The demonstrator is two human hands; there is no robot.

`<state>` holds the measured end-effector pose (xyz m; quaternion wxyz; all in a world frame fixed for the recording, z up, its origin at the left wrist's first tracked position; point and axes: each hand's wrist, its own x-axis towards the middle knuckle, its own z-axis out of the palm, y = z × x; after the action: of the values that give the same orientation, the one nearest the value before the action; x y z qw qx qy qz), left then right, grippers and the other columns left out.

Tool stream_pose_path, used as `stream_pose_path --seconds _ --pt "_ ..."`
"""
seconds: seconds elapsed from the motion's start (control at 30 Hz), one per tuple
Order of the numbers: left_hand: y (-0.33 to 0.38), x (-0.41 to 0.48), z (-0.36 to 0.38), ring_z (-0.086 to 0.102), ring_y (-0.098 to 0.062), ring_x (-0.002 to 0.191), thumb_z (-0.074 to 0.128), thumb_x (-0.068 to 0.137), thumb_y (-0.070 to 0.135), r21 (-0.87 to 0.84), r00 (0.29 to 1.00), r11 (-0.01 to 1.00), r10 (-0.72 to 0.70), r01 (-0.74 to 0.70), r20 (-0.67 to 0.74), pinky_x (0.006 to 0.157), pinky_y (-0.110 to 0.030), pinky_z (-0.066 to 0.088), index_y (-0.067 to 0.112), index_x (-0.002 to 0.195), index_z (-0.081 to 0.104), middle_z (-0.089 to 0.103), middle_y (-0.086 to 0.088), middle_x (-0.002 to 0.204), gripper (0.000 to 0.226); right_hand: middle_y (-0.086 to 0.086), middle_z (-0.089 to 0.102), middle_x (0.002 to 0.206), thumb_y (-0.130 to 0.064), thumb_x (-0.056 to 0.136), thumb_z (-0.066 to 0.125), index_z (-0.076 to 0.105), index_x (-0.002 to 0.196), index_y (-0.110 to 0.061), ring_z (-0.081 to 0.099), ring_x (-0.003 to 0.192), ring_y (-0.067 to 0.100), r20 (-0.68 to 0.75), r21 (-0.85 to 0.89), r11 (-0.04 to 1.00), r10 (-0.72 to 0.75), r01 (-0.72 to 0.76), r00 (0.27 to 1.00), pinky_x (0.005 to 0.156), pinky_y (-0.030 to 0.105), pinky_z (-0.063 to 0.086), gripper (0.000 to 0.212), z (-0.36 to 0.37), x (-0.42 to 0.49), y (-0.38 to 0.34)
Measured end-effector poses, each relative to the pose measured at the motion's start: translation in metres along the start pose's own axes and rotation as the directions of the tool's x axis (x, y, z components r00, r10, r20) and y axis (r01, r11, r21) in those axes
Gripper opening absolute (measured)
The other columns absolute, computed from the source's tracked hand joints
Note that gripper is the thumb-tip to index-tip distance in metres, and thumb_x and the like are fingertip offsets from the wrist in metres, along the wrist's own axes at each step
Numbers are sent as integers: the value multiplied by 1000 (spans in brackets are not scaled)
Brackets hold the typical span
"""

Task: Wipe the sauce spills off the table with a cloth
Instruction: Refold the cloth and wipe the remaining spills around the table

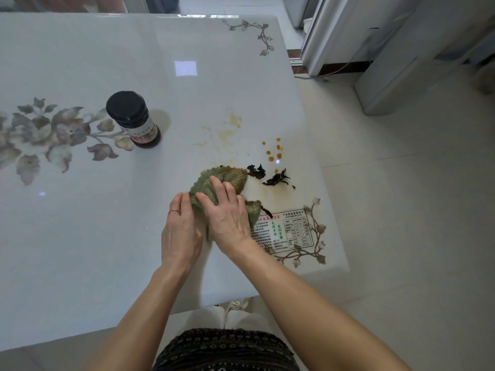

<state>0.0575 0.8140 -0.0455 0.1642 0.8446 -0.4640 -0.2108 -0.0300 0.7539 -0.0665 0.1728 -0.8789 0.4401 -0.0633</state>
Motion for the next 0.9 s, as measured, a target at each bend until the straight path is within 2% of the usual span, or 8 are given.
stream_pose_path --seconds 0.17,0.27,0.37,0.47,0.53,0.63,0.7,0.9 --pt "-2 3 -3 38 -33 130 36 83 -11 4 1000 1000 4 -4 -17 102 -39 38 1 143 28 28 -16 149 62 12 19 158 -9 83 59 46 138 -27 25 138 33 0 -13 995 96 -96 995 98 49 37 60 -6 8 7" --pt "-3 4 -3 43 -34 126 37 85 -10 -21 999 1000 -9 8 -34 98 -39 41 1 141 30 32 -17 146 58 16 12 160 -4 83 57 40 143 -26 20 141 39 -26 30 988 153 -152 988 103 53 33 67 -2 -7 -5" --pt "-4 8 -5 46 -33 121 39 85 -6 -54 999 999 5 -8 -49 95 -38 42 3 138 34 36 -15 143 54 16 12 160 -2 82 60 43 140 -21 17 144 40 -20 27 998 51 -51 998 105 56 32 63 2 -3 -11" --pt "-4 13 -8 46 -32 121 37 84 -8 -38 998 999 -2 0 -62 96 -36 41 4 139 35 36 -14 143 56 12 2 162 -5 83 62 33 147 -19 8 147 33 95 -28 1000 -4 7 995 111 49 28 71 -10 25 3" --pt "-5 15 -9 46 -32 121 37 84 -9 -25 998 999 -28 26 -57 95 -36 41 4 139 34 35 -13 144 57 11 -1 162 -10 84 63 27 150 -22 8 146 32 127 -100 993 79 -66 989 110 45 26 76 -20 37 13" --pt "-6 18 -11 48 -34 117 36 82 -11 -39 998 999 -37 36 -49 94 -37 41 3 138 35 36 -14 142 58 13 2 160 -14 88 59 25 151 -27 13 142 34 57 -152 954 271 -260 961 109 46 26 73 -25 31 18" --pt "-8 22 -12 48 -33 117 36 81 -12 -70 997 996 -56 52 -50 96 -34 39 2 138 36 38 -16 140 58 14 0 160 -14 89 57 22 152 -26 13 141 36 67 -153 939 321 -308 945 109 47 26 72 -22 20 7" --pt "-11 42 -15 52 -32 112 36 83 -10 -140 992 986 -102 91 -72 95 -31 38 1 136 38 44 -19 134 55 6 -2 161 -10 89 55 15 153 -28 8 142 34 138 -186 978 117 -90 983 107 46 28 78 -16 49 -2"
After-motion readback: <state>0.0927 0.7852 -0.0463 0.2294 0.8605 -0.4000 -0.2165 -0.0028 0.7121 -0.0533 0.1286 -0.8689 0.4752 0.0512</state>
